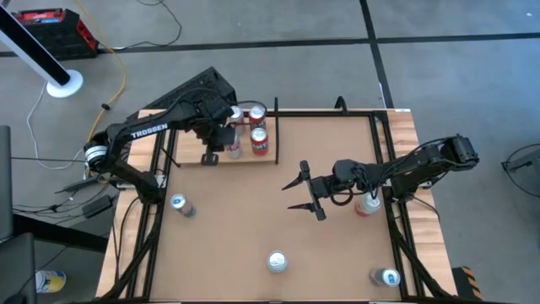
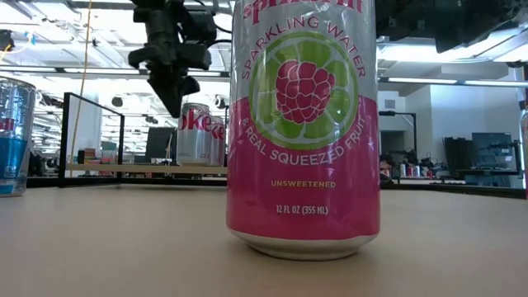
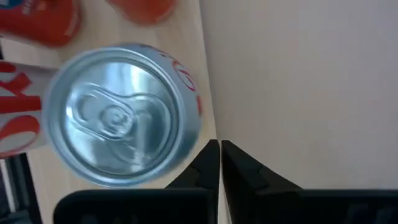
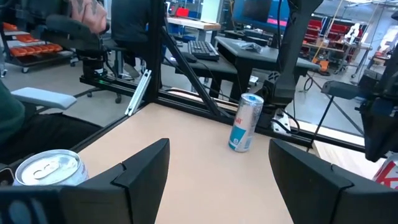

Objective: Place canned beverage on shelf
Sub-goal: Put the red-silver soda can on the shelf aligned with the other red-silver soda can

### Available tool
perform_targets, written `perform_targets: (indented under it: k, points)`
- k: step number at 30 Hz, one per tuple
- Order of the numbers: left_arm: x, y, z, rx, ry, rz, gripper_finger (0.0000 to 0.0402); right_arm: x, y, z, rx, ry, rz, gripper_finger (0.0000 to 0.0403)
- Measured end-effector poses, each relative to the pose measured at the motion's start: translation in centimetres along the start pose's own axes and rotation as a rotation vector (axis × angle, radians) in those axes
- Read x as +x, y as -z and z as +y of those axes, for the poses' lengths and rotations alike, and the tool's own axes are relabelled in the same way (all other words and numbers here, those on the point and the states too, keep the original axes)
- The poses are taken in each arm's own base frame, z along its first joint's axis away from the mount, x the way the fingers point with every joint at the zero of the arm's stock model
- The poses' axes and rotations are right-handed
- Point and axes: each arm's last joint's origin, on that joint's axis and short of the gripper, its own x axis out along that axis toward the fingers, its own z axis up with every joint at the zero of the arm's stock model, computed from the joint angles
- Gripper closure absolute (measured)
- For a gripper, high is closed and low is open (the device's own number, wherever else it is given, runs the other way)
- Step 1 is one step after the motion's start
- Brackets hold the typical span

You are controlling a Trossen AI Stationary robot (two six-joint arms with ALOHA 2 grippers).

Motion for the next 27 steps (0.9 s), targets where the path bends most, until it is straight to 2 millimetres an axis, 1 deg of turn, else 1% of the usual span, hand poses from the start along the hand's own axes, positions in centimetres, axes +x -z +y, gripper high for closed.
perform_targets:
  k: [8,27]
  points:
    - [0.03,-0.36,0.25,0.005,-0.023,-0.036,0.0401,0.0,-0.01,0.0,0.003,0.0,-0.001,0.0106]
    - [0.0,-0.46,0.49,-0.005,-0.077,-0.026,0.0401,0.0,-0.05,-0.01,0.002,0.0,-0.005,0.0106]
